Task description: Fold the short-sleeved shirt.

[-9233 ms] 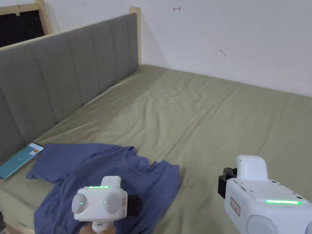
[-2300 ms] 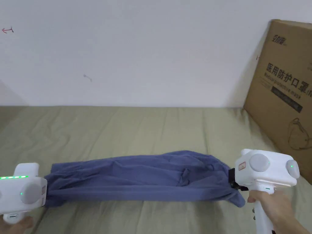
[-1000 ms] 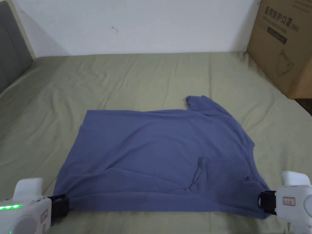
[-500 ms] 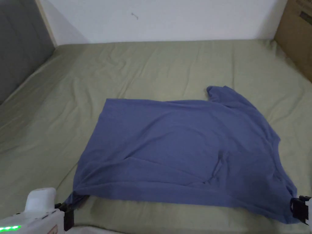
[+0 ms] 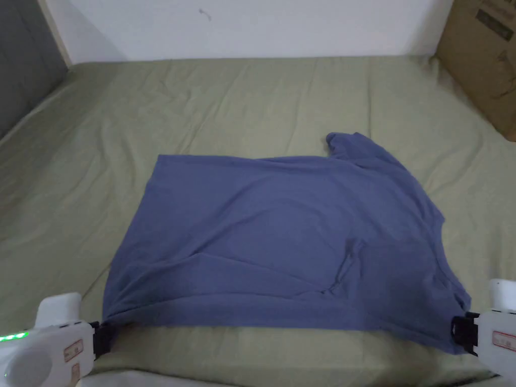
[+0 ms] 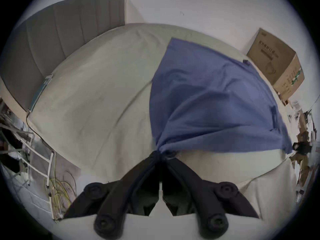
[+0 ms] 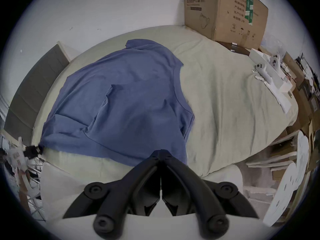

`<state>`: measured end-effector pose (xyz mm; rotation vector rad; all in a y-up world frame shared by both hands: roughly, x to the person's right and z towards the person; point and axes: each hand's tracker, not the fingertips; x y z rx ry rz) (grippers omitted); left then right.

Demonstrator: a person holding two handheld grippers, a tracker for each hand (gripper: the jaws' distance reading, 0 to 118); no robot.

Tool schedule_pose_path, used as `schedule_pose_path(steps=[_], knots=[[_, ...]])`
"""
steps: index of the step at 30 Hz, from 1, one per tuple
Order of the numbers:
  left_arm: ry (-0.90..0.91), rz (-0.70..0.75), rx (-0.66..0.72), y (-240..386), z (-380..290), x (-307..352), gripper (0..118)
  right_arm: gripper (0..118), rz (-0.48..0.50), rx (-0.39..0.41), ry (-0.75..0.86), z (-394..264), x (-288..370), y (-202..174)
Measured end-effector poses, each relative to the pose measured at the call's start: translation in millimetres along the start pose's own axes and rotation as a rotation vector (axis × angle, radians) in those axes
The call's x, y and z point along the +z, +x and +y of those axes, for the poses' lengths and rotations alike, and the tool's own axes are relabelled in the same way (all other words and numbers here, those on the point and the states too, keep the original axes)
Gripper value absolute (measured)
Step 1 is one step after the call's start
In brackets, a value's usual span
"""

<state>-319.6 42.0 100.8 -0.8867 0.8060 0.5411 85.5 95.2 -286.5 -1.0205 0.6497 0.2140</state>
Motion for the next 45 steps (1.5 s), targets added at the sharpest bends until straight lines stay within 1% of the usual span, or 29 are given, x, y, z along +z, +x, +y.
schedule_pose_path(steps=[2, 3, 5, 6, 7, 8, 9, 11, 12, 13, 14, 15, 16, 17, 18, 22, 23, 25, 28, 30, 32, 35, 36, 37, 39, 42, 43, 44, 45], knots=[[0.036, -0.007, 0.029, -2.1, 1.3, 11.1, 0, 0, 0.015, -0.039, -0.001, -0.5, 1.3, 5.1], [0.05, -0.018, 0.056, -1.7, 1.1, 15.1, 0, 0, 0.018, -0.04, 0.002, -0.6, 3.1, 6.5], [0.051, -0.026, 0.054, -1.8, 4.2, 17.9, 0, 0, 0.02, -0.01, 0.008, 1.5, 6.2, 5.8], [0.055, -0.018, 0.042, 0.1, 5.3, 18.4, 0, 12, 0.003, -0.003, 0.011, 2.7, 7.0, 4.8], [0.055, -0.011, 0.025, 2.6, 6.3, 20.2, 0, 49, -0.01, -0.004, 0.013, 3.8, 7.7, 4.4], [0.055, -0.009, 0.017, 3.9, 6.5, 21.2, 0, 74, -0.015, -0.009, 0.012, 4.9, 8.1, 4.6], [0.058, -0.011, 0.013, 4.6, 6.3, 22.4, 0, 79, -0.014, -0.022, 0.01, 5.2, 6.9, 5.8], [0.056, -0.015, 0.011, 6.0, 5.8, 21.8, 0, 79, 0.018, -0.034, 0.026, 4.4, 5.0, 7.3], [0.054, -0.013, 0.007, 6.3, 5.2, 22.0, 0, 79, 0.015, -0.03, 0.012, 5.4, 0.5, 6.9], [0.052, -0.009, 0.001, 6.5, 4.3, 22.3, 0, 79, 0.008, -0.015, -0.013, 5.0, -6.9, 7.4], [0.052, -0.006, -0.004, 6.1, 3.8, 22.4, 0, 78, -0.006, 0.023, -0.033, 2.4, -17.1, 8.4], [0.05, -0.005, -0.007, 10.0, 2.8, 25.0, 0, 69, -0.039, 0.048, -0.082, -0.3, -29.3, 9.8], [0.046, -0.004, -0.01, 9.5, 2.8, 25.2, 0, 19, -0.067, 0.046, -0.123, -2.5, -37.4, 11.1], [0.043, -0.002, -0.011, 8.8, 2.7, 26.0, 0, 0, -0.097, -0.024, -0.144, -3.2, -39.2, 17.8], [0.044, -0.001, -0.008, 7.8, 3.1, 27.9, 0, 0, -0.013, -0.029, -0.117, 1.3, -30.3, 22.5], [0.048, -0.004, -0.001, 9.6, 8.1, 36.1, 0, 0, -0.022, 0.005, -0.051, 13.0, -5.2, 25.6], [0.049, 0.0, -0.005, 11.8, 10.3, 37.9, 0, 0, -0.014, -0.001, -0.045, 15.3, -0.8, 28.6], [0.059, 0.005, -0.022, 14.1, 15.8, 43.6, 0, 0, 0.046, -0.029, -0.03, 22.9, 6.1, 28.5], [0.066, 0.019, -0.05, 16.2, 28.5, 47.9, 0, 0, 0.052, -0.033, -0.022, 35.0, 12.5, 30.5], [0.072, 0.024, -0.067, 15.1, 40.0, 50.2, 0, 0, 0.083, -0.052, 0.003, 49.2, 15.9, 31.4], [0.076, 0.041, -0.08, 14.7, 58.8, 47.7, 0, 0, 0.087, -0.059, 0.017, 69.5, 16.3, 36.9], [0.076, 0.054, -0.113, 18.3, 93.9, 39.8, 0, 0, 0.052, -0.036, 0.035, 103.1, 3.5, 33.7], [0.085, 0.051, -0.13, 20.7, 104.6, 35.1, 0, 0, 0.029, -0.023, 0.05, 114.4, -3.8, 35.5], [0.09, 0.051, -0.137, 23.3, 115.9, 27.2, 0, 0, 0.025, -0.028, 0.042, 125.0, -16.2, 30.9], [0.049, 0.063, -0.162, 29.7, 137.5, 5.2, 0, 0, 0.007, -0.03, 0.01, 141.1, -40.2, 31.8], [0.01, 0.086, -0.212, 40.0, 154.3, -25.4, 16, 0, -0.031, -0.019, -0.043, 152.6, -75.8, 30.0], [0.001, 0.099, -0.231, 43.2, 158.1, -35.6, 16, 0, -0.046, -0.002, -0.083, 153.8, -84.6, 29.3], [-0.017, 0.131, -0.235, 44.1, 159.9, -40.3, 35, 7, -0.064, 0.003, -0.097, 154.4, -88.0, 28.2], [-0.026, 0.145, -0.225, 43.7, 161.0, -44.3, 55, 22, -0.088, 0.019, -0.086, 150.6, -91.1, 18.2]])
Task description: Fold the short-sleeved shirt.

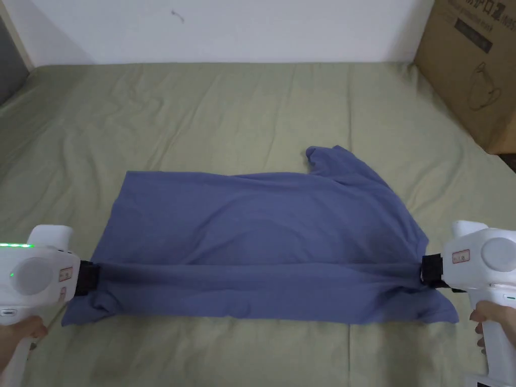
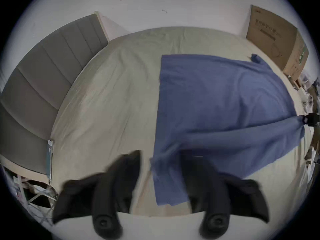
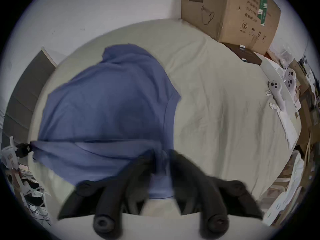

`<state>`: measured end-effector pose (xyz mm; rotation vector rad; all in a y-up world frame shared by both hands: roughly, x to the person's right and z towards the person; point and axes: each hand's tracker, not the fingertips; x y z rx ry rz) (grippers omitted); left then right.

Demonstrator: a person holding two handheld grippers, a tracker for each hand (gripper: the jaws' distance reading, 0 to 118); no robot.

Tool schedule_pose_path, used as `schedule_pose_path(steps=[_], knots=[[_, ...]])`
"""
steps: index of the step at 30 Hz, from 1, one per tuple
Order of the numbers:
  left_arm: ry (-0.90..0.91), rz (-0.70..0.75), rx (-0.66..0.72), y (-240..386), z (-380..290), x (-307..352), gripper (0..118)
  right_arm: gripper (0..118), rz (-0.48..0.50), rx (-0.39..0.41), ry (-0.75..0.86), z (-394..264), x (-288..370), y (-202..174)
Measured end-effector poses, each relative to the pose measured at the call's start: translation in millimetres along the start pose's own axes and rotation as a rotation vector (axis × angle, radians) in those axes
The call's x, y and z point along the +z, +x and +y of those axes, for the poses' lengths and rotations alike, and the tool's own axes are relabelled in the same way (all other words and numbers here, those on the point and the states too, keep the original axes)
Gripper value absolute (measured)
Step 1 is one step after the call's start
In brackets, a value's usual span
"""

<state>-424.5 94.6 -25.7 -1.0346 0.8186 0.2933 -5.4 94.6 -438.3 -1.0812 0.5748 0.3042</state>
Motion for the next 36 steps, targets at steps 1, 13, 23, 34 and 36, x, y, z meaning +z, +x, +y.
schedule_pose_path(steps=[1, 13, 23, 34, 36], knots=[[0.002, -0.009, 0.021, -4.3, -1.3, 0.5, 71, 39, -0.016, 0.01, 0.015, -1.4, 3.3, -0.3], [0.084, -0.151, 0.264, -18.5, -87.8, 57.8, 0, 0, 0.105, -0.014, 0.092, -50.4, 63.9, -10.6], [0.084, -0.131, 0.298, -21.5, -77.6, 19.8, 82, 0, 0.104, -0.035, 0.069, -70.7, 52.0, -10.8], [0.027, -0.121, 0.217, -12.0, -71.0, 3.1, 1, 38, 0.111, -0.112, 0.069, -71.2, 41.6, 0.8], [0.034, -0.125, 0.222, -18.1, -70.6, 5.5, 1, 75, 0.106, -0.125, 0.083, -65.8, 36.8, 0.3]])
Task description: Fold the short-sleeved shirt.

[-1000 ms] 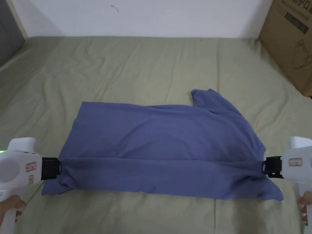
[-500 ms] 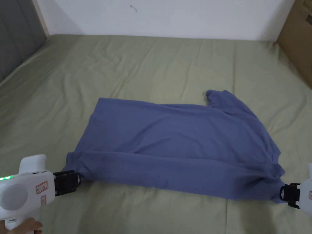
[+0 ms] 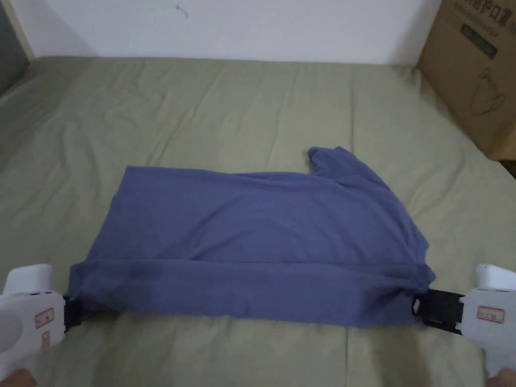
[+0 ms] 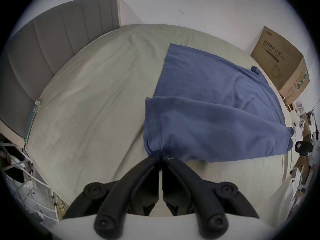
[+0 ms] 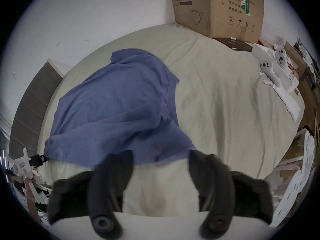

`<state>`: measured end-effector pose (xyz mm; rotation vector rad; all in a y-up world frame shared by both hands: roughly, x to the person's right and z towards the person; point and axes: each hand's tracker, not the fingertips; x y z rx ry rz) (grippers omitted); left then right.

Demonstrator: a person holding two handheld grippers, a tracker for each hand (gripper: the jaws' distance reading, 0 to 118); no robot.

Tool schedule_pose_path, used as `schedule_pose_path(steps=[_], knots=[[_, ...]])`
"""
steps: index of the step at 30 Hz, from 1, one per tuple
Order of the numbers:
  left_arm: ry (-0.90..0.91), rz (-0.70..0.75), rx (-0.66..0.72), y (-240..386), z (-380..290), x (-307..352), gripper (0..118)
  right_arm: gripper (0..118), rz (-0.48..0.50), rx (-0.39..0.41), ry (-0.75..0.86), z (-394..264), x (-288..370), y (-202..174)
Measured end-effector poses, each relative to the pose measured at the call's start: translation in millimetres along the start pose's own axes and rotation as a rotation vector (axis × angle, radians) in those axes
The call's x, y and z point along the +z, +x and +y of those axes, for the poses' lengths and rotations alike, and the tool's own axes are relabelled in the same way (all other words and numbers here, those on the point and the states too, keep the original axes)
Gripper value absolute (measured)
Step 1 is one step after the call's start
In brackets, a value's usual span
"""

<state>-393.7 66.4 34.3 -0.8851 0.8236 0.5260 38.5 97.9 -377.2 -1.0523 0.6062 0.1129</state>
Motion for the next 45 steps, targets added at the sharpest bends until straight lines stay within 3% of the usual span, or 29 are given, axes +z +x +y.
schedule_pose_path(steps=[3, 4, 5, 6, 7, 11, 19, 24, 31, 32, 33, 34, 35, 36, 37, 40, 41, 42, 43, 44, 45], knots=[[0.01, -0.007, 0.013, -3.7, 1.5, 5.4, 1, 74, -0.034, 0.025, -0.011, 5.4, -30.2, 1.4], [0.011, -0.013, 0.016, -5.6, 2.0, 5.9, 1, 60, -0.05, 0.01, -0.083, 3.6, -44.8, 3.3], [0.011, -0.018, 0.018, -7.2, 2.4, 6.2, 1, 30, -0.032, 0.006, -0.139, 0.1, -60.3, 5.1], [0.01, -0.019, 0.017, -4.6, 2.8, 8.4, 1, 12, -0.018, 0.013, -0.17, -4.7, -70.4, 4.3], [0.009, -0.02, 0.015, -4.6, 2.7, 9.4, 1, 8, -0.002, -0.007, -0.113, -5.5, -66.3, 0.7], [0.015, -0.019, -0.012, -2.8, 2.8, 17.4, 1, 6, -0.062, 0.124, -0.059, -1.2, -41.9, -15.7], [0.025, -0.023, -0.043, -7.5, -0.6, 39.9, 1, 6, -0.023, 0.098, -0.02, 8.9, 9.4, -0.3], [-0.007, -0.032, -0.093, -11.9, -23.8, 59.6, 1, 6, -0.046, 0.159, -0.05, -6.9, 25.8, 14.9], [-0.095, 0.019, -0.081, -19.2, -73.8, 42.5, 1, 7, -0.014, 0.089, -0.156, -64.6, 3.0, 43.6], [-0.093, 0.022, -0.088, -17.7, -74.3, 43.2, 5, 15, -0.018, 0.081, -0.148, -65.1, 4.5, 41.6], [-0.093, 0.024, -0.088, -15.0, -70.3, 46.2, 17, 31, -0.03, 0.075, -0.146, -61.7, 7.6, 38.6], [-0.1, 0.04, -0.088, -15.1, -66.4, 47.3, 51, 61, -0.051, 0.078, -0.126, -57.4, 11.5, 35.9], [-0.104, 0.048, -0.099, -14.8, -62.8, 49.1, 77, 73, -0.075, 0.09, -0.113, -52.6, 13.8, 33.6], [-0.082, 0.035, -0.097, -15.0, -57.8, 54.3, 91, 73, -0.099, 0.104, -0.097, -45.4, 18.8, 30.7], [-0.045, 0.015, -0.08, -14.0, -50.7, 61.7, 92, 73, -0.098, 0.12, -0.066, -38.1, 24.3, 27.0], [0.032, -0.033, -0.025, -6.6, -26.3, 78.0, 89, 73, -0.066, 0.147, 0.003, -14.3, 37.8, 11.0], [0.049, -0.057, -0.021, -4.0, -19.2, 79.2, 80, 71, -0.035, 0.155, 0.022, -7.5, 40.4, 5.7], [0.074, -0.089, -0.015, 0.6, -10.6, 79.7, 61, 67, -0.004, 0.163, 0.045, -0.4, 41.5, -0.7], [0.076, -0.105, -0.021, 4.0, -2.8, 74.9, 20, 50, 0.007, 0.176, 0.052, 6.6, 40.5, -7.7], [0.071, -0.107, -0.028, 7.0, 3.4, 68.4, 0, 24, 0.002, 0.196, 0.053, 12.0, 37.1, -12.1], [0.068, -0.097, -0.025, 11.1, 8.3, 58.7, 0, 0, -0.005, 0.212, 0.054, 15.6, 31.5, -18.3]])
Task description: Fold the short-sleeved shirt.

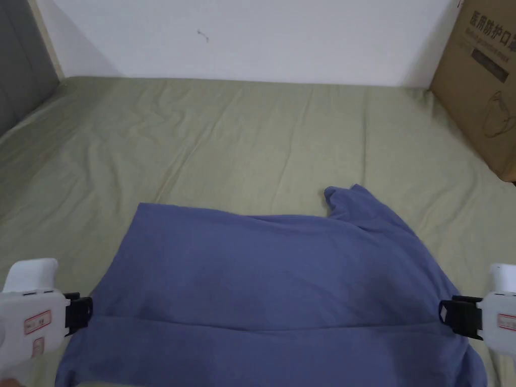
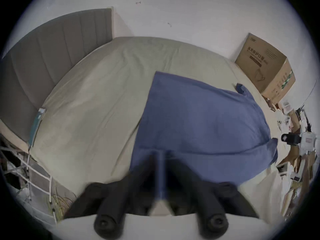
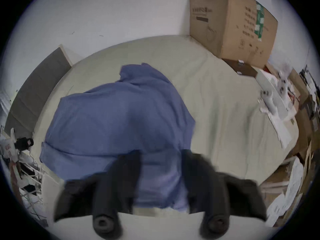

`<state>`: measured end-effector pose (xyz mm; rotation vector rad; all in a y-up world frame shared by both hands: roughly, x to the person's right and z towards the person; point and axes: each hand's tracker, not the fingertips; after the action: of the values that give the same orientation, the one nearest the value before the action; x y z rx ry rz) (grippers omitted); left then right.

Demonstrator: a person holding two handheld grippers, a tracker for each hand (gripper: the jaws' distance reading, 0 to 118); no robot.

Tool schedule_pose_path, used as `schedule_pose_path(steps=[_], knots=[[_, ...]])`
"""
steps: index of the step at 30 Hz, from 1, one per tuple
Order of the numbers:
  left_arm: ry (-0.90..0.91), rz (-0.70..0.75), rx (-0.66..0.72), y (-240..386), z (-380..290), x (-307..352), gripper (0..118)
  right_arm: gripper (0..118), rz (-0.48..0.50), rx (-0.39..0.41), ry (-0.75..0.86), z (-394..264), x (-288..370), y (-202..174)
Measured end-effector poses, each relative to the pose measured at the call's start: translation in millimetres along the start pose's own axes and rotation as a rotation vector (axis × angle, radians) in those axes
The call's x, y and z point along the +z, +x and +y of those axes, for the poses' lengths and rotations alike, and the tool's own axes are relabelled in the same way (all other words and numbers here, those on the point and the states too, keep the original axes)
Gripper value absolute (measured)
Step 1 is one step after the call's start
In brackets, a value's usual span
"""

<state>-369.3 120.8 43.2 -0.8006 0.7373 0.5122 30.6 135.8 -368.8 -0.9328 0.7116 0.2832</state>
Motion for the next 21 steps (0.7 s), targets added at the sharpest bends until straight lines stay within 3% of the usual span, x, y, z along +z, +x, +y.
schedule_pose_path(steps=[4, 7, 10, 12, 13, 14, 15, 16, 19, 21], knots=[[-0.031, -0.001, -0.006, 14.1, 11.6, -26.3, 0, 0, 0.07, 0.001, -0.079, 8.3, -32.0, -10.6], [-0.033, 0.004, -0.026, 25.3, 17.5, -33.8, 0, 0, 0.049, -0.021, -0.064, 23.0, -50.3, -10.8], [-0.045, -0.005, -0.028, 32.1, 32.3, -43.1, 0, 0, 0.085, -0.087, -0.041, 58.8, -70.5, -3.7], [-0.045, -0.003, -0.026, 36.0, 42.6, -52.3, 0, 0, 0.113, -0.082, -0.04, 89.6, -89.3, 1.9], [-0.046, -0.002, -0.025, 38.6, 50.1, -56.6, 0, 7, 0.134, -0.07, -0.059, 107.6, -101.9, 4.1], [-0.047, -0.001, -0.024, 40.8, 54.4, -60.8, 0, 36, 0.133, -0.073, -0.059, 119.4, -111.3, 5.2], [-0.045, -0.002, -0.026, 43.2, 59.1, -65.9, 0, 72, 0.13, -0.055, -0.079, 134.9, -124.8, 6.8], [-0.046, -0.005, -0.027, 45.2, 63.6, -71.3, 0, 85, 0.107, -0.04, -0.081, 147.3, -138.2, 8.2], [-0.05, -0.012, -0.02, 48.6, 73.9, -88.8, 0, 85, -0.003, -0.021, -0.093, 177.2, -177.0, 17.1], [-0.06, -0.008, -0.001, 49.1, 78.3, -101.2, 0, 85, 0.006, -0.026, -0.116, 187.0, -198.9, 23.7]])
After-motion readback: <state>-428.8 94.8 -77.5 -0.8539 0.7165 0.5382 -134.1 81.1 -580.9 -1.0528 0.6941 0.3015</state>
